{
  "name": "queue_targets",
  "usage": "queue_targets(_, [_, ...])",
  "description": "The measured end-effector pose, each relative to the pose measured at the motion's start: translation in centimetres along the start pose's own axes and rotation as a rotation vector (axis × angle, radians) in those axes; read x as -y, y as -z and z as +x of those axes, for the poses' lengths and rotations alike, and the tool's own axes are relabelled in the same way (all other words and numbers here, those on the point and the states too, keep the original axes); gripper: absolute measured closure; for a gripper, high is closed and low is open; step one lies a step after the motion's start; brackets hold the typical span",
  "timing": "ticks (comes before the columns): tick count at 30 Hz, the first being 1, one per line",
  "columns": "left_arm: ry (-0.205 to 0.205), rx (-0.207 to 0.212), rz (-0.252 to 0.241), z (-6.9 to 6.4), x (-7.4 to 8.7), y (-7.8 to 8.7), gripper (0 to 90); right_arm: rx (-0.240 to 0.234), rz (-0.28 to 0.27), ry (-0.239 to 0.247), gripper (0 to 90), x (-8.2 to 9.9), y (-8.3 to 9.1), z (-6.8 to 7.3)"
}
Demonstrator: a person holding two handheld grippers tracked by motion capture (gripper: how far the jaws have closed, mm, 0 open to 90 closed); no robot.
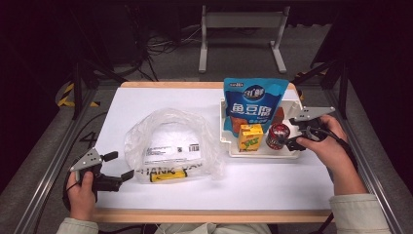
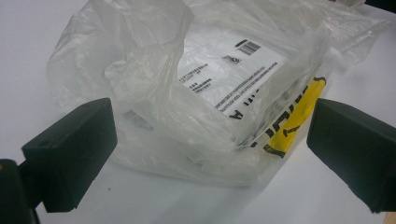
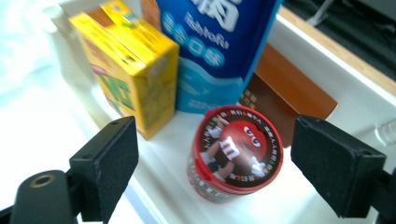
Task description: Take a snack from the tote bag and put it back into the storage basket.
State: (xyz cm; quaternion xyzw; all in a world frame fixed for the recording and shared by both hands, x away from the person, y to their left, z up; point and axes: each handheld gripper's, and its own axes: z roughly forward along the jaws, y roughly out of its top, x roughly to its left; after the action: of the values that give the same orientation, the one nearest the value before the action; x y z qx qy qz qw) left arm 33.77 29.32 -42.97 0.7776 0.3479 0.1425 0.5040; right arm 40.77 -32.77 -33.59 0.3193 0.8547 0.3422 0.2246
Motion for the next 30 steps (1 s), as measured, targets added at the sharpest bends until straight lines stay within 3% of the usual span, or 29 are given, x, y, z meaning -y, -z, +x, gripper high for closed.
queue_targets(5, [-0.009, 0.006, 0.003, -0.2, -0.2, 0.0, 2.3, -0.041, -0.068, -0.015, 16.1, 0.3, 0.9, 1.4])
queue_targets(15, [-0.006, 0.008, -0.016, -0.4, -0.4, 0.6, 2.3, -0.081, -0.140, -0.010, 16.1, 1.3, 1.5, 3.7])
queue_targets(27, [-0.007, 0.009, -0.024, -0.5, -0.5, 0.7, 2.3, -0.135, -0.204, -0.012, 16.1, 2.6, 0.4, 5.7])
queue_targets(30, [-0.007, 0.009, -0.024, -0.5, -0.5, 0.8, 2.3, -0.145, -0.241, -0.023, 16.1, 3.1, 0.1, 6.2])
